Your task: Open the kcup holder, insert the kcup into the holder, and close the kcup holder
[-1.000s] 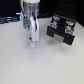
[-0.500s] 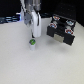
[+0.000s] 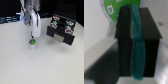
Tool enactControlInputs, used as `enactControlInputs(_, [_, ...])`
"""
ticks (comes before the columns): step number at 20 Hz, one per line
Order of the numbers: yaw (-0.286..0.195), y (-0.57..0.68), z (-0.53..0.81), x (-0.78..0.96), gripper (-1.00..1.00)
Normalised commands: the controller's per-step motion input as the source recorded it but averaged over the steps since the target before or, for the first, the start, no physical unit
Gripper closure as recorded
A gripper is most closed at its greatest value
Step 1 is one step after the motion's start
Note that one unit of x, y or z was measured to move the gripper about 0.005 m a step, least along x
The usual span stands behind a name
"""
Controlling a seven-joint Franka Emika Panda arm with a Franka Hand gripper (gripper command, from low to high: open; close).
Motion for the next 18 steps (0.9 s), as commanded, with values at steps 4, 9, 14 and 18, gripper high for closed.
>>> enactControlInputs(4, [-0.025, -0.02, -0.03, 0.10, -1.00])
enactControlInputs(9, [-0.025, -0.01, -0.22, 0.02, -1.00])
enactControlInputs(14, [-0.038, -0.11, -0.19, 0.05, -1.00])
enactControlInputs(18, [-0.048, -0.11, -0.03, 0.04, -1.00])
